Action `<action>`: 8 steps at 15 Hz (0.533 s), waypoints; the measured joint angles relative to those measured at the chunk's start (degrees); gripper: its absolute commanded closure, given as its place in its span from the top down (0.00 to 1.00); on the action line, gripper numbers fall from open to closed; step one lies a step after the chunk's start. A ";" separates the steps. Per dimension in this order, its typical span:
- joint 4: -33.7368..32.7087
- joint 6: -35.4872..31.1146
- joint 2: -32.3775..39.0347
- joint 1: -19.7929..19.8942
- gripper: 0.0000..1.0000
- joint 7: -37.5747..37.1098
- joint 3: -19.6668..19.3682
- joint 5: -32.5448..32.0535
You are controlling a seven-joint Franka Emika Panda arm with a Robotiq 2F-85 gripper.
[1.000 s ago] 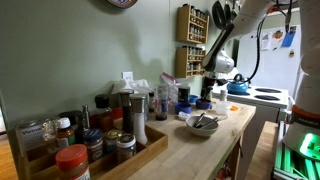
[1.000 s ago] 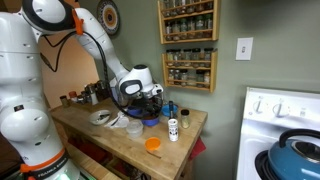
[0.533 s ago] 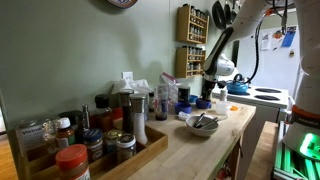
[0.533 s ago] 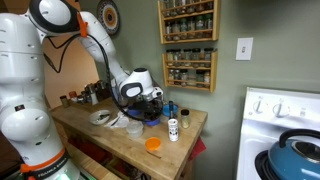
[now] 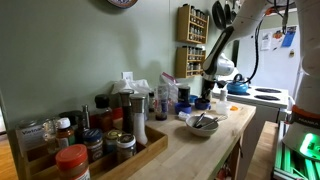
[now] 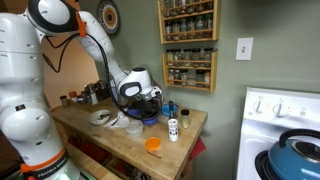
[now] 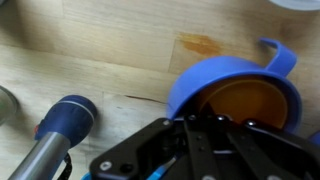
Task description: Remove the orange bowl from the blue bowl
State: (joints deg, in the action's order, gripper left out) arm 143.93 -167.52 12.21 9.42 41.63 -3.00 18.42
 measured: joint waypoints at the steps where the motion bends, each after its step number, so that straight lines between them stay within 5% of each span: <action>1: 0.00 0.01 -0.42 0.02 0.02 0.00 0.00 0.03; 8: -0.37 6.61 -4.48 1.44 0.02 1.95 0.40 3.34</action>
State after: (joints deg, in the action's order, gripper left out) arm 143.55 -160.91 7.73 10.87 43.57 -2.60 21.76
